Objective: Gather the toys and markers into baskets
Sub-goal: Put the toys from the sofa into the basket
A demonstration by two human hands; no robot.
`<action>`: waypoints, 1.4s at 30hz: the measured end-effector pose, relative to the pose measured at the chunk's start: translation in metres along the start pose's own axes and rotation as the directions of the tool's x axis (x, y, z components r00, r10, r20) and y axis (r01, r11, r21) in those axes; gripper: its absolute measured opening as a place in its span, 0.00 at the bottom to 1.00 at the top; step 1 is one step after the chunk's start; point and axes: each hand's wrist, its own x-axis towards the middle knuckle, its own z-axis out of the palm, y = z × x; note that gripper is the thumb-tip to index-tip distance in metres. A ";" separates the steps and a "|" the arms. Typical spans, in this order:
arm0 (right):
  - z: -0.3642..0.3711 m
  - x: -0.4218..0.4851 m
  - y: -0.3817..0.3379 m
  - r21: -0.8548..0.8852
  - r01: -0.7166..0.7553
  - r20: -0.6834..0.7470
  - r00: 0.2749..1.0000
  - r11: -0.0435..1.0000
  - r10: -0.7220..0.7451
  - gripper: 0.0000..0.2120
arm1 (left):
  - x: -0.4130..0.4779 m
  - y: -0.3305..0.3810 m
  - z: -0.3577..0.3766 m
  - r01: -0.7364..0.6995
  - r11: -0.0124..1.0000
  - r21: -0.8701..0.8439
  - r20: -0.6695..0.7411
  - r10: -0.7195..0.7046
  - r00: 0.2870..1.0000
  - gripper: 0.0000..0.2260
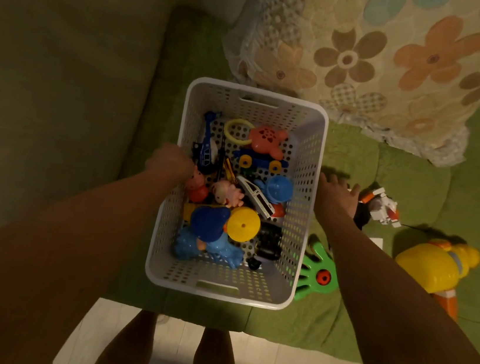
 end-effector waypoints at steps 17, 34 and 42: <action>-0.124 -0.034 -0.033 0.796 0.451 -0.532 0.839 0.404 0.112 0.24 | -0.018 0.005 -0.007 -0.006 1.000 0.016 0.015 0.006 1.000 0.15; -0.058 -0.045 -0.139 0.386 0.446 -0.195 0.895 0.808 -0.401 0.29 | -0.016 0.001 -0.005 -0.050 0.997 0.067 -0.001 0.050 0.999 0.13; -0.118 -0.029 -0.088 0.579 0.515 -0.693 0.719 0.632 0.049 0.12 | -0.013 0.001 -0.002 -0.048 0.997 0.061 0.003 0.048 0.999 0.13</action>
